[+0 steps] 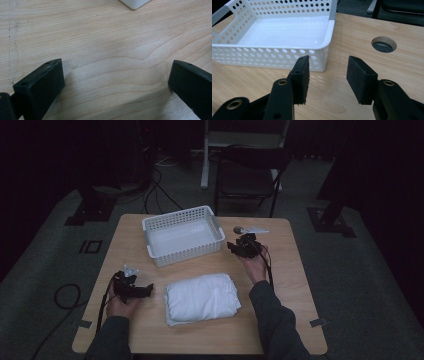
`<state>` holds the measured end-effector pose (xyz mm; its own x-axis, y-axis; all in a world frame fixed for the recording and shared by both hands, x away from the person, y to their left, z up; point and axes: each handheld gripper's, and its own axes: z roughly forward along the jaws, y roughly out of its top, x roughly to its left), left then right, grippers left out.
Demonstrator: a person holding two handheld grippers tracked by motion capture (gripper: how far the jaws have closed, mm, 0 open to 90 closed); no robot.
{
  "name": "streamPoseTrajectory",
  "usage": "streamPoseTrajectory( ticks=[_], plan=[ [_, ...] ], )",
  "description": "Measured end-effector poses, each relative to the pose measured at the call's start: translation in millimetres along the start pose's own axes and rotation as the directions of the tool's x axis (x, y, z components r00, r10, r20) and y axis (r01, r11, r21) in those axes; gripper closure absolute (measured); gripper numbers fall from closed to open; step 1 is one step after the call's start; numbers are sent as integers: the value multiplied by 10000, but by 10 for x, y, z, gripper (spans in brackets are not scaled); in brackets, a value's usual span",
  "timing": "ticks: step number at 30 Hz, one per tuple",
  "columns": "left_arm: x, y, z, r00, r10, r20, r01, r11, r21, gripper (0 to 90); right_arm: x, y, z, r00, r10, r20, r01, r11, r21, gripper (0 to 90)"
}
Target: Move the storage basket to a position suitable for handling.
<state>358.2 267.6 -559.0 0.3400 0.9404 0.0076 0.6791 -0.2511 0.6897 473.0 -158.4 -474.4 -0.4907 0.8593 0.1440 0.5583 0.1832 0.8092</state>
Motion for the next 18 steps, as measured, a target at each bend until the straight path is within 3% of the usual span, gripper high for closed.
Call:
streamPoseTrajectory(
  ticks=[8, 18],
  plan=[
    [0, 0, 0, 10000, 4, 1, -4, 10000, 1, 2, -12, 94, 113, 9993, 329, -166, -333, 9993, -194, 536],
    [0, 0, 0, 10000, 4, 0, -4, 10000, 3, 2, 20, 196, 232, 9998, 175, -88, -176, 9998, -48, 570]
  ],
)
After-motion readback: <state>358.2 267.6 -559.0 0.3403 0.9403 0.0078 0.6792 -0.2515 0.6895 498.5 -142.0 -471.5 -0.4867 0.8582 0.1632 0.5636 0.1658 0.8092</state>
